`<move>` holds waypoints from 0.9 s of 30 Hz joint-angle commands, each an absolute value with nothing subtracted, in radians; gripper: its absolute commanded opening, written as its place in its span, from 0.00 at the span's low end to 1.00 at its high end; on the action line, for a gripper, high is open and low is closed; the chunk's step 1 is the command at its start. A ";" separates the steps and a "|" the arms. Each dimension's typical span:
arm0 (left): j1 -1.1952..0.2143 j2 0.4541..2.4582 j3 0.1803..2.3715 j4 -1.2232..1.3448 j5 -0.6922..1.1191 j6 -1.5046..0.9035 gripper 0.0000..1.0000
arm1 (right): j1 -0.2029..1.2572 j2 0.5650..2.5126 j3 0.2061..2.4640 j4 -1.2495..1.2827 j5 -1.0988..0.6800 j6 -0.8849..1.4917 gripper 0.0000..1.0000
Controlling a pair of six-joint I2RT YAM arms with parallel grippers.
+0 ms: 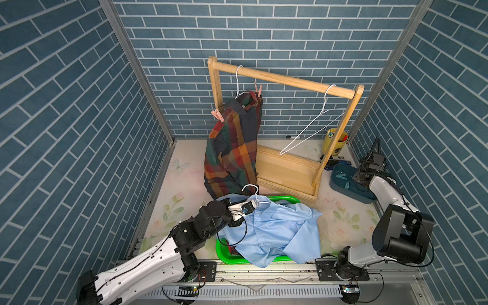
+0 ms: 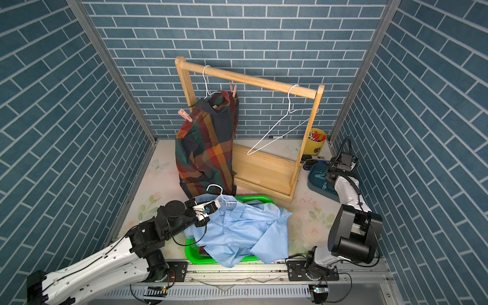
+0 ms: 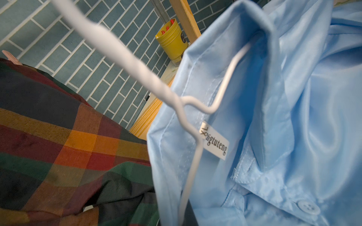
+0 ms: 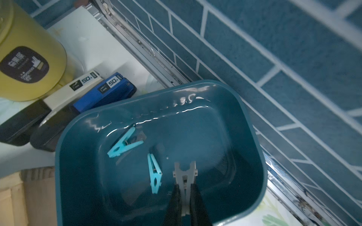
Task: Remove the clothespins securing long-sleeve shirts to the hanger
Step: Place the clamp in the storage box.
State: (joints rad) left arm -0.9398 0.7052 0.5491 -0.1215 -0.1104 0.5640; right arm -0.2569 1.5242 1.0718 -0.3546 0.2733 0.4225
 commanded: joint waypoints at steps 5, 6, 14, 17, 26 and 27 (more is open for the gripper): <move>-0.946 0.692 0.570 -0.133 -0.098 0.549 0.00 | -0.266 1.613 1.120 -0.310 0.251 0.518 0.41; -0.946 0.690 0.569 -0.132 -0.098 0.551 0.00 | -0.267 1.614 1.118 -0.310 0.253 0.529 0.46; -0.945 0.686 0.581 -0.160 -0.116 0.564 0.00 | -0.268 1.528 1.091 -0.333 0.275 0.555 0.68; -0.946 0.685 0.602 -0.193 -0.135 0.568 0.00 | -0.243 1.410 1.074 -0.382 0.282 0.572 0.68; -0.946 0.720 0.665 -0.284 -0.124 0.565 0.00 | 0.100 0.996 0.978 -0.534 0.286 0.427 0.68; -0.946 0.728 0.670 -0.289 -0.119 0.568 0.00 | 0.159 0.954 0.948 -0.528 0.270 0.397 0.68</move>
